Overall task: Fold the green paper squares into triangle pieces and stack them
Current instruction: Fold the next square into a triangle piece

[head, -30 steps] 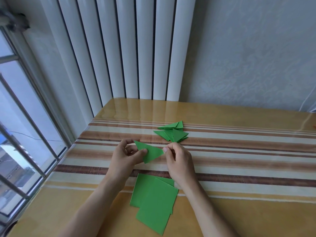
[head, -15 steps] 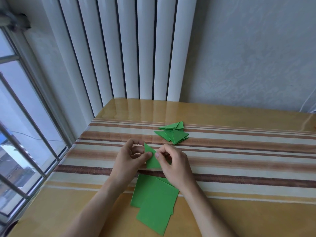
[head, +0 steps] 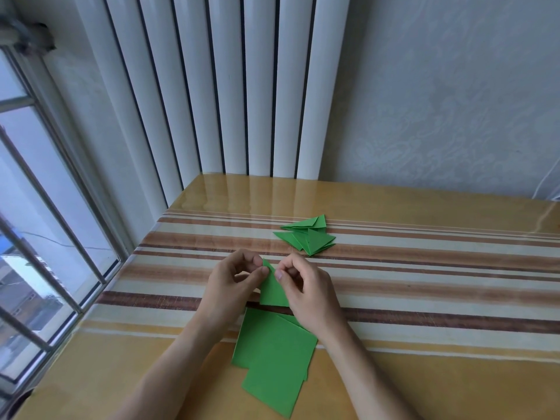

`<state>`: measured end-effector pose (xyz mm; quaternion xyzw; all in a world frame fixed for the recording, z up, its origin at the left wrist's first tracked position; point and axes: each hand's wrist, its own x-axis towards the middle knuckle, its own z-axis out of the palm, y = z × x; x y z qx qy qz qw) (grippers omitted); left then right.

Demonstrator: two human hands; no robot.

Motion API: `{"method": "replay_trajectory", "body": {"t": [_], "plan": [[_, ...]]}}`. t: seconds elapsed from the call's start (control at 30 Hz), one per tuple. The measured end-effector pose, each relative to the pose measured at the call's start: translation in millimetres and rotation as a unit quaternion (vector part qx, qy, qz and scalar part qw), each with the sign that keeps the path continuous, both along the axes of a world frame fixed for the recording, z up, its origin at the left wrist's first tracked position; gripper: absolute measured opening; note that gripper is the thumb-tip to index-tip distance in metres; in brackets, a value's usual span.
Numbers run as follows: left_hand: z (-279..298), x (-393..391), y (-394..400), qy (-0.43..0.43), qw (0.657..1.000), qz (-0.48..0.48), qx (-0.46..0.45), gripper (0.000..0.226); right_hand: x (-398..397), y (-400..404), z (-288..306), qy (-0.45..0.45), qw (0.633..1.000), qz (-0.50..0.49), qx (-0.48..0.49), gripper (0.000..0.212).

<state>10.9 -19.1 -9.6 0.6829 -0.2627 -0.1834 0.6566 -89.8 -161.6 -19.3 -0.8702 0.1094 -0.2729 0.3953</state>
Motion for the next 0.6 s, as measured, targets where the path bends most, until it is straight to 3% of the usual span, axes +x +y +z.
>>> {"method": "replay_trajectory", "body": {"t": [0.27, 0.6], "plan": [[1.5, -0.7, 1.8, -0.002, 0.999, -0.051, 0.006, 0.01, 0.3, 0.8, -0.9, 0.017, 1.0, 0.006, 0.005, 0.01], [1.6, 0.7, -0.2, 0.027, 0.999, 0.009, -0.025, 0.007, 0.8, 1.3, -2.0, 0.044, 0.999, 0.014, 0.007, 0.015]]}}
